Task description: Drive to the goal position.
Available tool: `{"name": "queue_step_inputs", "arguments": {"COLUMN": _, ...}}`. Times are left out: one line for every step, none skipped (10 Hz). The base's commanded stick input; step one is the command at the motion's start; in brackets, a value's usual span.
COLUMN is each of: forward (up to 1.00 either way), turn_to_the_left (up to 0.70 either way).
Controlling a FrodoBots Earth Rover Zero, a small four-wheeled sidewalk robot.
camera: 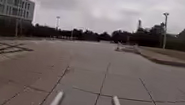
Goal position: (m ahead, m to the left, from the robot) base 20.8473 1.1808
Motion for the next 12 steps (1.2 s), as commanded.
{"name": "queue_step_inputs", "arguments": {"forward": 1.00, "turn_to_the_left": 0.00}}
{"name": "queue_step_inputs", "arguments": {"forward": 1.00, "turn_to_the_left": 0.00}}
{"name": "queue_step_inputs", "arguments": {"forward": 1.00, "turn_to_the_left": 0.00}}
{"name": "queue_step_inputs", "arguments": {"forward": 1.00, "turn_to_the_left": 0.17}}
{"name": "queue_step_inputs", "arguments": {"forward": 1.00, "turn_to_the_left": 0.27}}
{"name": "queue_step_inputs", "arguments": {"forward": 1.00, "turn_to_the_left": 0.19}}
{"name": "queue_step_inputs", "arguments": {"forward": 1.00, "turn_to_the_left": 0.05}}
{"name": "queue_step_inputs", "arguments": {"forward": 1.00, "turn_to_the_left": 0.00}}
{"name": "queue_step_inputs", "arguments": {"forward": 1.00, "turn_to_the_left": 0.00}}
{"name": "queue_step_inputs", "arguments": {"forward": 1.00, "turn_to_the_left": 0.00}}
{"name": "queue_step_inputs", "arguments": {"forward": 1.00, "turn_to_the_left": 0.00}}
{"name": "queue_step_inputs", "arguments": {"forward": 1.00, "turn_to_the_left": 0.00}}
